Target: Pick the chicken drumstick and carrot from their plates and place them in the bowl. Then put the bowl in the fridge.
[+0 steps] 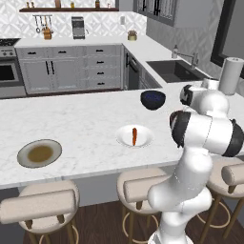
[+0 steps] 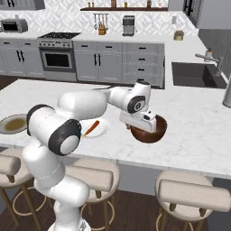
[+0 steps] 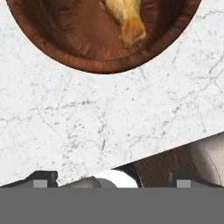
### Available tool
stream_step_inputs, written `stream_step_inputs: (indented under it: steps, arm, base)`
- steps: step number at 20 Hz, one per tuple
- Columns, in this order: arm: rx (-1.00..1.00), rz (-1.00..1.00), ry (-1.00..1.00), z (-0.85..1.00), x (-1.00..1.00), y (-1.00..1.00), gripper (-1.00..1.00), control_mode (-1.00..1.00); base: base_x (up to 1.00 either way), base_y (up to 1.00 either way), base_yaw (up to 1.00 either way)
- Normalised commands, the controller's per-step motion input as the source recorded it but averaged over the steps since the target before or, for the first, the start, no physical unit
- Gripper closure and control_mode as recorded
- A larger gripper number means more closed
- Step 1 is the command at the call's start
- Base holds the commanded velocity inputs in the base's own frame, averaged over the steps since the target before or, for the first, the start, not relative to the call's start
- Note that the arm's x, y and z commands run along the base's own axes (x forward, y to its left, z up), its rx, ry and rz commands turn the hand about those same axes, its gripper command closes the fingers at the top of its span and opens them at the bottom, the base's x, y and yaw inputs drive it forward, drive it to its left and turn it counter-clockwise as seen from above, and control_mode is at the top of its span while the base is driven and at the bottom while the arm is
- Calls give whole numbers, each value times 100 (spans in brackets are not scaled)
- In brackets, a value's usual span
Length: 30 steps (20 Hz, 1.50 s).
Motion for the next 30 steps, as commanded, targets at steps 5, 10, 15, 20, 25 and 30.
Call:
stream_step_inputs:
  steps: [5,10,15,20,25,30]
  arm:
    - [0,-1,-4,10,-4,94,-100,-100]
    - [0,0,-12,0,31,95,-100,-100]
    - [0,0,-5,4,36,84,-100,-100]
    - [0,0,3,2,57,54,-100,-100]
    - [0,2,5,-12,40,37,-100,-100]
    - [-2,10,0,-42,4,35,-100,-100]
  base:
    - [0,0,0]
    - [0,0,0]
    - [0,0,0]
    - [0,0,0]
    - [0,0,0]
    - [0,0,0]
